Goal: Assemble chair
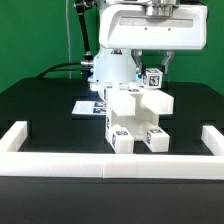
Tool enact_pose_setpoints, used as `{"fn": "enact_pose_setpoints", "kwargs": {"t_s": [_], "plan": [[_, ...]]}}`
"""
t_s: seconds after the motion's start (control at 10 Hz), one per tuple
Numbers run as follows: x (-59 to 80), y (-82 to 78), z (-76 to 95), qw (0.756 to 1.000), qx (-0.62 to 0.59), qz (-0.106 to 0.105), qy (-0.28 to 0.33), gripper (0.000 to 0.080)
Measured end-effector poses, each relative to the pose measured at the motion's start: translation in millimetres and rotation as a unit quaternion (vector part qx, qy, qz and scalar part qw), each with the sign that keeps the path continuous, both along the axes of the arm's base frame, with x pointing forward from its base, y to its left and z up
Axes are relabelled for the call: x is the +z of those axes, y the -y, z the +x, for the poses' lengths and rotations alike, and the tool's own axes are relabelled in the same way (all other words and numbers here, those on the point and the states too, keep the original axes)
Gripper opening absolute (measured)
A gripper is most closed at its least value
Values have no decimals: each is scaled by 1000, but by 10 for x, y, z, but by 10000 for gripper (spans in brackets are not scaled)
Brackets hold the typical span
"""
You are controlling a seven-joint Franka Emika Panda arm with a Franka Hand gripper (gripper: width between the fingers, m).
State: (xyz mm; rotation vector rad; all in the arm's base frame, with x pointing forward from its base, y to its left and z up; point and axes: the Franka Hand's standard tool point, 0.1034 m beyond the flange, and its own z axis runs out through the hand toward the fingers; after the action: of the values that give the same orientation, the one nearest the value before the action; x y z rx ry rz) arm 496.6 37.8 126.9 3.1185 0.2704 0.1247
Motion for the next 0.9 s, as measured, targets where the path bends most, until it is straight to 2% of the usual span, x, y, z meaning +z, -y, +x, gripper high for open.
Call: {"fn": "enact_pose_setpoints", "kwargs": {"t_s": [0.2, 0.7, 0.9], "plan": [[-2, 3, 5, 997, -71, 11, 2, 288], [-3, 2, 7, 989, -149, 17, 2, 288], [-5, 2, 6, 974, -225, 24, 1, 288]]}}
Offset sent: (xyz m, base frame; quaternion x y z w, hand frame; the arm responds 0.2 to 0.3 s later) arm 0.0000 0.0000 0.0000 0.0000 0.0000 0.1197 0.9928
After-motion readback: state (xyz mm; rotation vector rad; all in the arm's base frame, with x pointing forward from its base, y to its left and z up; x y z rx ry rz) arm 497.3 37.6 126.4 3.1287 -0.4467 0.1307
